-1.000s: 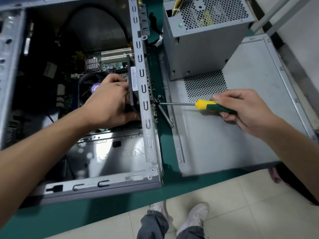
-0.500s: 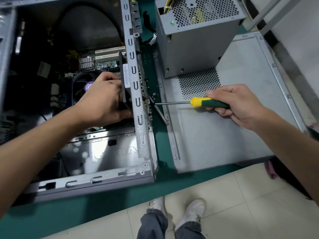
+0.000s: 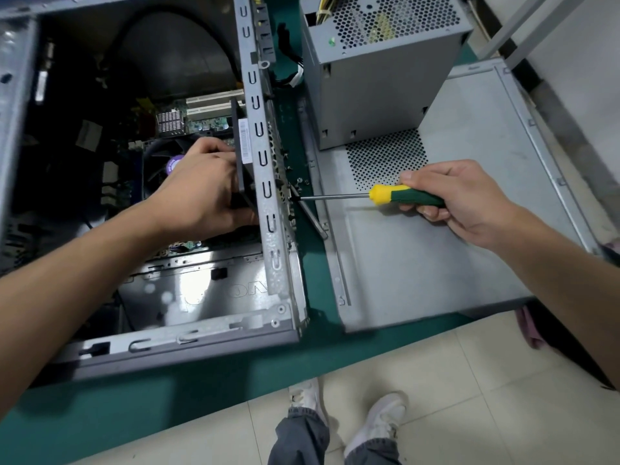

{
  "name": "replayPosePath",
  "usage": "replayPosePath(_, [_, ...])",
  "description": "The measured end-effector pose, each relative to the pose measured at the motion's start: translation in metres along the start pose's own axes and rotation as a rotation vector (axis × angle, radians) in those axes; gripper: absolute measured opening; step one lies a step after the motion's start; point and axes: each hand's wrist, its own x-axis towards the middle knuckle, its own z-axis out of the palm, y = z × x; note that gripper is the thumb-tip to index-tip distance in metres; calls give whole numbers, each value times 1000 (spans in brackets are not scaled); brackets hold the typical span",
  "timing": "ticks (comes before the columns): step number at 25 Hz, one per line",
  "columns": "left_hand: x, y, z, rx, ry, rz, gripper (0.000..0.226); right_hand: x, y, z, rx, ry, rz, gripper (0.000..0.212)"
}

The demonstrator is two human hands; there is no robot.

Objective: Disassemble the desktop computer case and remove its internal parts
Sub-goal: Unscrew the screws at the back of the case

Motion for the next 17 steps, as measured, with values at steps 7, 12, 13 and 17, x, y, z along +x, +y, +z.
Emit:
replayPosePath(7, [1, 1, 1, 5, 20, 8, 25, -1, -2, 0, -10, -3, 4, 24])
replayPosePath(12, [0, 1, 1, 17, 9, -15, 21, -2, -3, -1, 0, 13, 22, 23])
replayPosePath(13, [-1, 0, 1, 21, 1, -16, 13, -2, -3, -1, 1, 15, 24, 23])
replayPosePath(17, [-1, -1, 1, 24, 3, -15, 16, -2, -4, 0, -5, 12, 29, 23])
